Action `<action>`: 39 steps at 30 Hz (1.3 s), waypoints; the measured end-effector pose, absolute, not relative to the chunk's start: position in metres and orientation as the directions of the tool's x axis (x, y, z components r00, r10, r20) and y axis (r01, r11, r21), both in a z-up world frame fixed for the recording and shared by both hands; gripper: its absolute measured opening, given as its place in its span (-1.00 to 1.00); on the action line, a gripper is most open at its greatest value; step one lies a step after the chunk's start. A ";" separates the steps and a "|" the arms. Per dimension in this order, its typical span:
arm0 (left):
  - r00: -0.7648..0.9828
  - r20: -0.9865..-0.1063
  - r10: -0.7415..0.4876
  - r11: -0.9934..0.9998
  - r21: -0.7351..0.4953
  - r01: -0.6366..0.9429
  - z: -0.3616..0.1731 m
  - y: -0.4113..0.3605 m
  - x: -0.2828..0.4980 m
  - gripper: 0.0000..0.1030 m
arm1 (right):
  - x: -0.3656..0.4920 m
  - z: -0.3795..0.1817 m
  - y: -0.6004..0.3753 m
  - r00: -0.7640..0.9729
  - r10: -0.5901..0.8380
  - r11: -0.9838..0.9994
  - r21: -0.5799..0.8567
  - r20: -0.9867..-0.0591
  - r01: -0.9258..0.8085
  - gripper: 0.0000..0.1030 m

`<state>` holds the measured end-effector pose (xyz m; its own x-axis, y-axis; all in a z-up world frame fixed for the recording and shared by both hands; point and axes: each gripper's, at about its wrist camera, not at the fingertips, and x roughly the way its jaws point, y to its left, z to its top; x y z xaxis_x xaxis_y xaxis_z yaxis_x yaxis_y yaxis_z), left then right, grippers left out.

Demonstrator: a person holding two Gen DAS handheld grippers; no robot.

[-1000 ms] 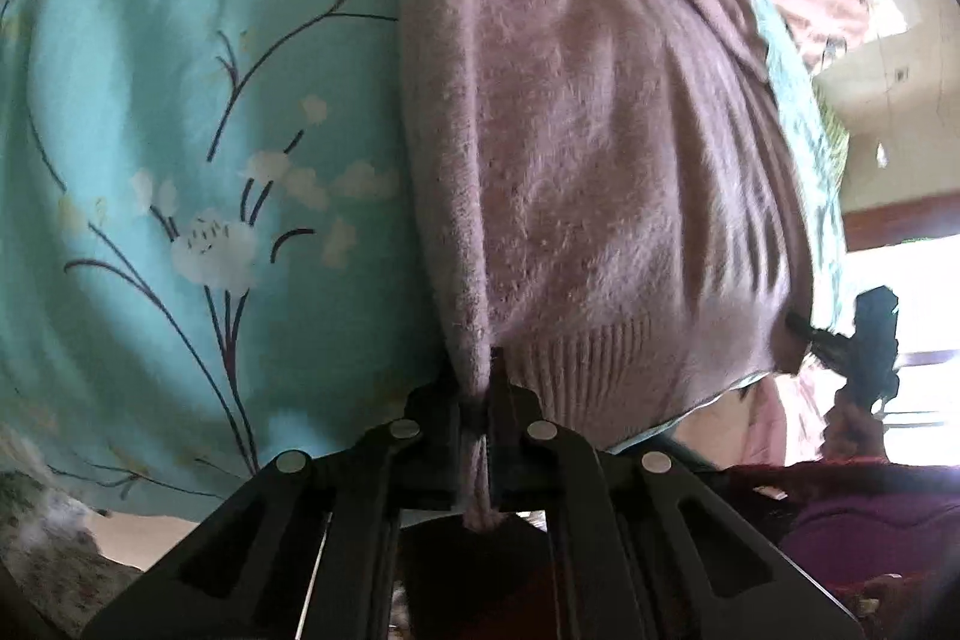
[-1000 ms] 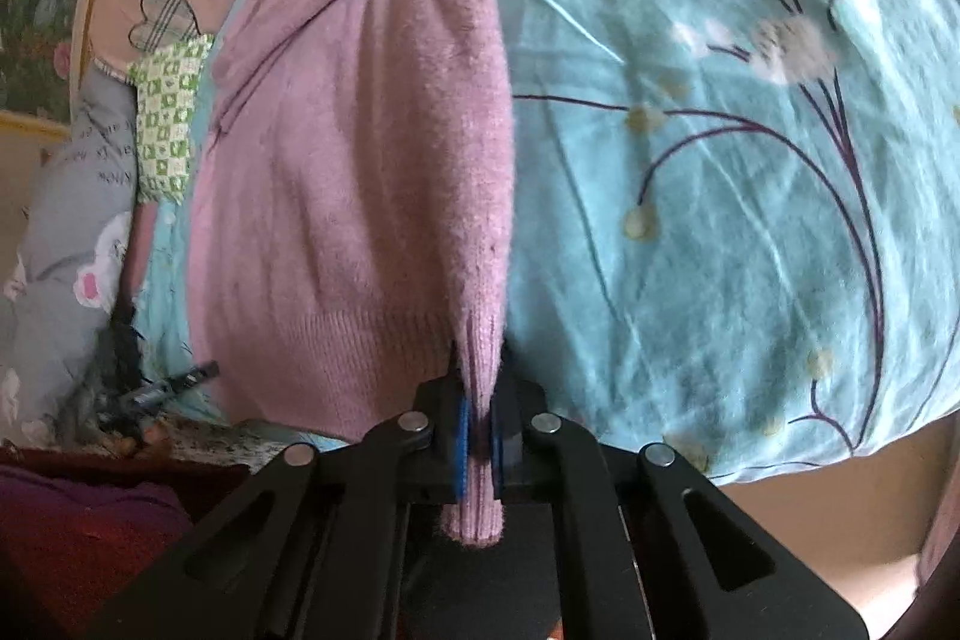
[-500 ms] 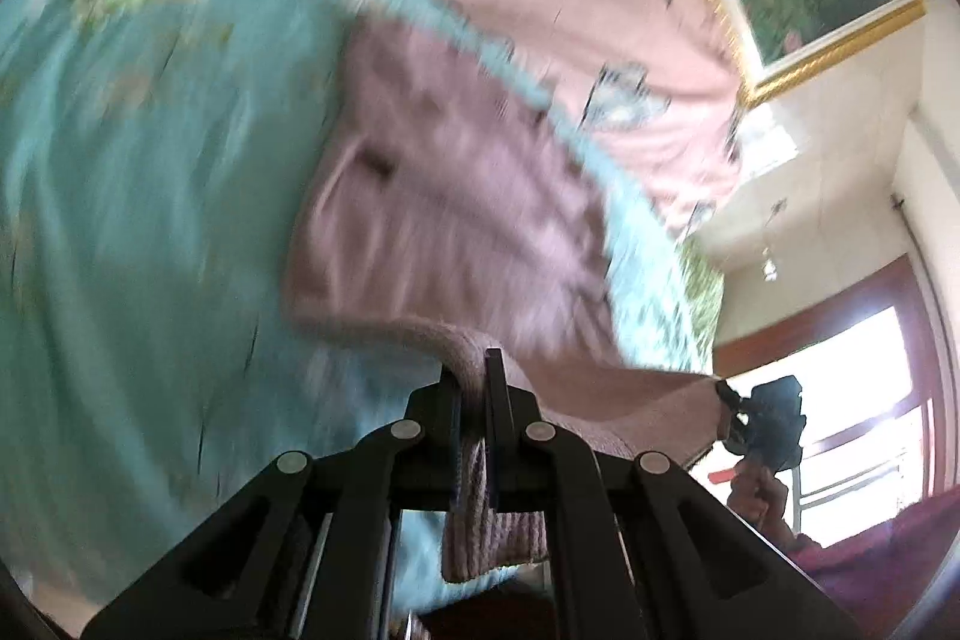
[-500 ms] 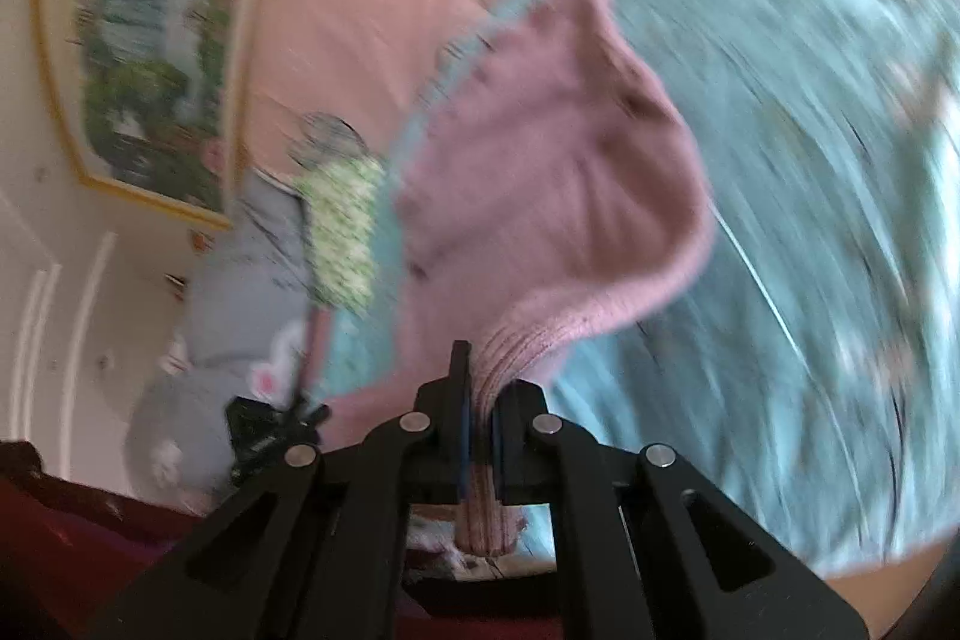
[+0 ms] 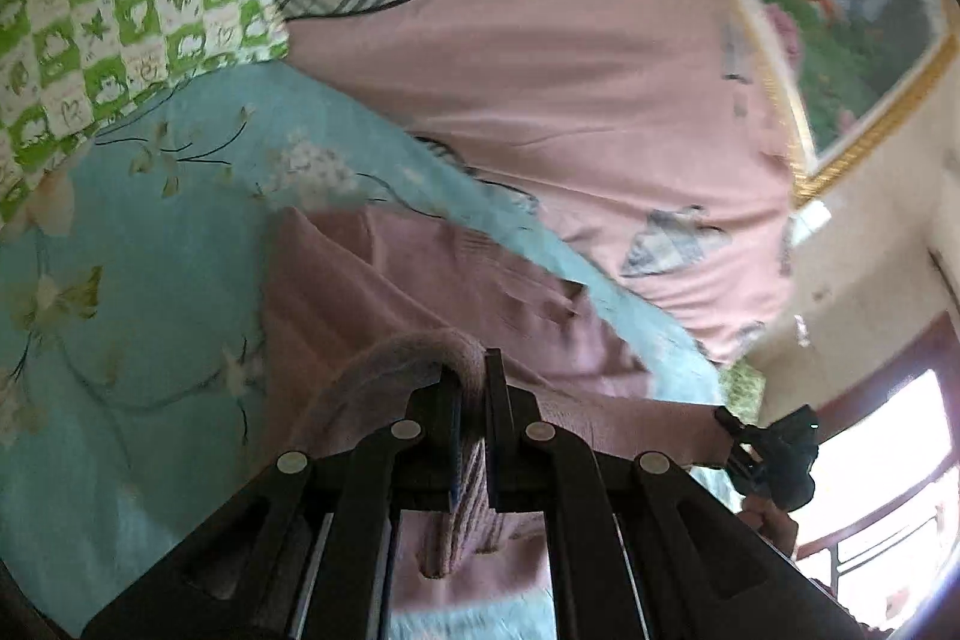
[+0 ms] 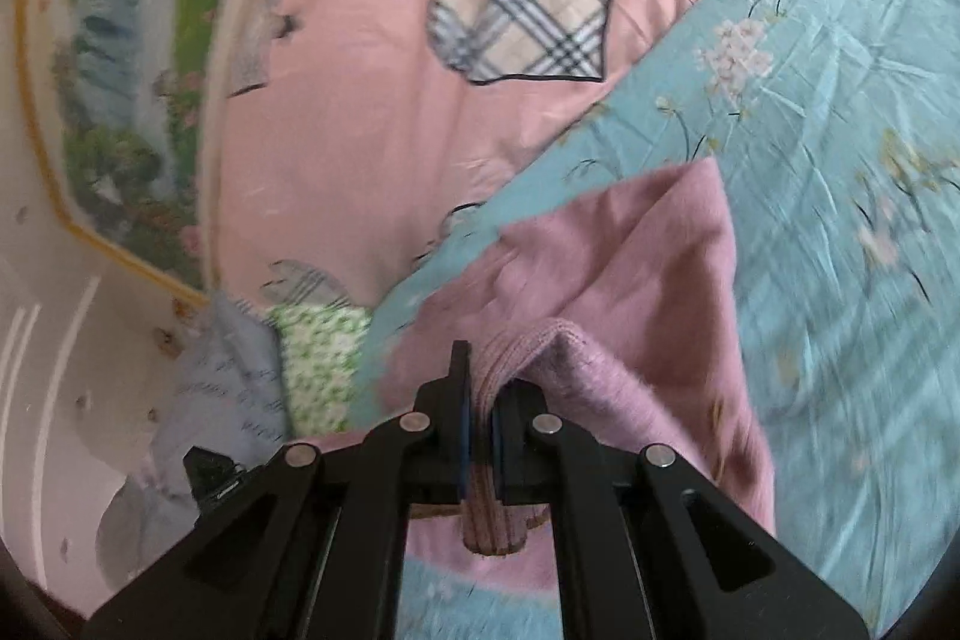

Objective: Fold small clothes
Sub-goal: 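Lift the hem with both grippers and fold it toward the collar, then open both grippers and release the folded sweater onto the sheet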

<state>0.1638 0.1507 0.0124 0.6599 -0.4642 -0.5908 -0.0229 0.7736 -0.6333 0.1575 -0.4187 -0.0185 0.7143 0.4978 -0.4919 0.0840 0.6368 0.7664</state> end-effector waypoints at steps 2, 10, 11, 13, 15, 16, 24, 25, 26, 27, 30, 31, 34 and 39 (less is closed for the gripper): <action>0.651 -0.616 -0.443 0.783 -0.619 -0.054 -0.004 0.149 0.181 -0.95 | 0.179 -0.031 -0.422 0.700 0.484 0.652 0.749 -0.526 0.112 -0.89; 0.627 -0.678 -0.382 0.784 -0.598 -0.169 -0.053 0.162 0.224 -0.95 | 0.224 -0.074 -0.438 0.648 0.453 0.680 0.707 -0.612 0.193 -0.89; 0.621 -0.687 -0.377 0.788 -0.591 -0.176 -0.058 0.163 0.227 -0.95 | 0.227 -0.078 -0.440 0.641 0.450 0.683 0.702 -0.622 0.202 -0.89; 0.604 -0.712 -0.359 0.798 -0.570 -0.196 -0.070 0.162 0.234 -0.94 | 0.231 -0.083 -0.442 0.626 0.445 0.697 0.687 -0.641 0.207 -0.89; 0.587 -0.731 -0.349 0.807 -0.553 -0.208 -0.078 0.160 0.239 -0.94 | 0.236 -0.089 -0.441 0.611 0.437 0.713 0.668 -0.660 0.212 -0.89; 0.575 -0.744 -0.340 0.812 -0.541 -0.219 -0.085 0.159 0.243 -0.94 | 0.238 -0.092 -0.440 0.603 0.430 0.723 0.656 -0.672 0.217 -0.88; 0.517 -0.780 -0.352 0.850 -0.498 -0.173 -0.073 0.146 0.240 -0.50 | 0.239 -0.091 -0.444 0.576 0.429 0.712 0.653 -0.696 0.259 -0.73; 0.517 -0.784 -0.344 0.862 -0.482 -0.159 -0.066 0.144 0.234 -0.22 | 0.236 -0.087 -0.444 0.582 0.424 0.713 0.652 -0.693 0.257 -0.69; 0.517 -0.788 -0.335 0.870 -0.470 -0.152 -0.059 0.143 0.228 -0.11 | 0.231 -0.081 -0.446 0.595 0.412 0.718 0.648 -0.691 0.255 -0.52; 0.519 -0.791 -0.325 0.880 -0.453 -0.139 -0.053 0.141 0.220 -0.06 | 0.225 -0.073 -0.448 0.611 0.390 0.725 0.639 -0.689 0.258 -0.25; 0.493 -0.786 -0.374 0.888 -0.456 -0.054 -0.041 0.123 0.195 -0.06 | 0.201 -0.049 -0.454 0.676 0.321 0.739 0.622 -0.663 0.260 -0.11; 0.463 -0.789 -0.404 0.888 -0.460 -0.010 -0.041 0.109 0.186 -0.07 | 0.192 -0.041 -0.451 0.691 0.316 0.747 0.619 -0.650 0.240 -0.11; 0.369 -0.802 -0.471 0.880 -0.457 0.130 -0.048 0.058 0.168 -0.07 | 0.176 -0.029 -0.414 0.660 0.381 0.802 0.587 -0.647 0.111 -0.11; 0.254 -0.865 -0.433 0.881 -0.347 0.321 -0.077 -0.027 0.175 -0.08 | 0.183 -0.063 -0.297 0.361 0.481 0.876 0.424 -0.799 -0.228 -0.11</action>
